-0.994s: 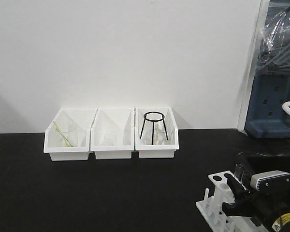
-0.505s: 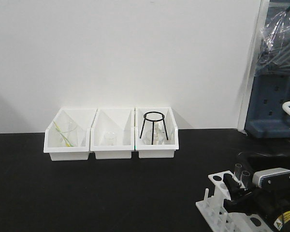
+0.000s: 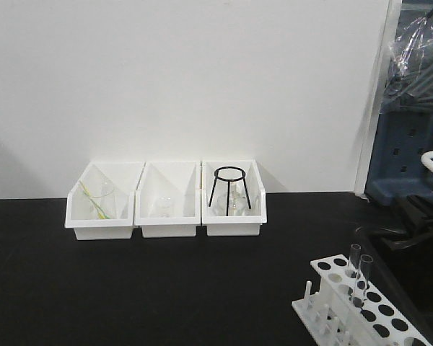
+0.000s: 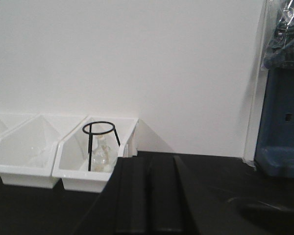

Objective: Flip and reinsert test tube from rack

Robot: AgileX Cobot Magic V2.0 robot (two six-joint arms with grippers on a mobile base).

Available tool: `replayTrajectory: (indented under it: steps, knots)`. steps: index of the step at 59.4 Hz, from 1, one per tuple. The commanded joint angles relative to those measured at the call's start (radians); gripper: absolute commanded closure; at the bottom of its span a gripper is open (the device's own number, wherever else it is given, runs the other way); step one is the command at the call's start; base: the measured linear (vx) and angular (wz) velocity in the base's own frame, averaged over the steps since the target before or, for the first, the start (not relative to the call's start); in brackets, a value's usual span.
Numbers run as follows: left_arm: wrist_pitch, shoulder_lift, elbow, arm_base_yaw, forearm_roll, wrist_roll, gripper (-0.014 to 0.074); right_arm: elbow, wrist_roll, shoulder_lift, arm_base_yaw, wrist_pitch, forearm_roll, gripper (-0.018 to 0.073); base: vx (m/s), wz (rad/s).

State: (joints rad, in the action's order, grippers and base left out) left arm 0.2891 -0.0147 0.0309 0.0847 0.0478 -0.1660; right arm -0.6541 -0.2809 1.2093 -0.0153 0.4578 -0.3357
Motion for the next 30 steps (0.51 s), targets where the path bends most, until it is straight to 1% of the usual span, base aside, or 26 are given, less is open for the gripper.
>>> replayTrajectory:
  steps: [1, 7, 21, 26, 30]
  knots:
    - [-0.087, -0.012, 0.001, -0.007, -0.004, 0.000, 0.0603, -0.015, -0.007, -0.116, 0.004, -0.091, -0.068, 0.0574, 0.00, 0.00]
    - [-0.087, -0.012, 0.001, -0.007, -0.004, 0.000, 0.0603, 0.019, -0.003, -0.201, 0.004, -0.138, -0.090, 0.0572, 0.00, 0.00]
    - [-0.087, -0.012, 0.001, -0.007, -0.004, 0.000, 0.0603, 0.046, -0.004, -0.286, 0.004, -0.169, -0.091, 0.0571, 0.00, 0.00]
    - [-0.087, -0.012, 0.001, -0.007, -0.004, 0.000, 0.0603, 0.055, -0.056, -0.317, 0.004, -0.202, -0.087, 0.0568, 0.00, 0.00]
    - [-0.087, -0.012, 0.001, -0.007, -0.004, 0.000, 0.0603, 0.096, -0.105, -0.367, 0.004, -0.200, -0.084, 0.0568, 0.00, 0.00]
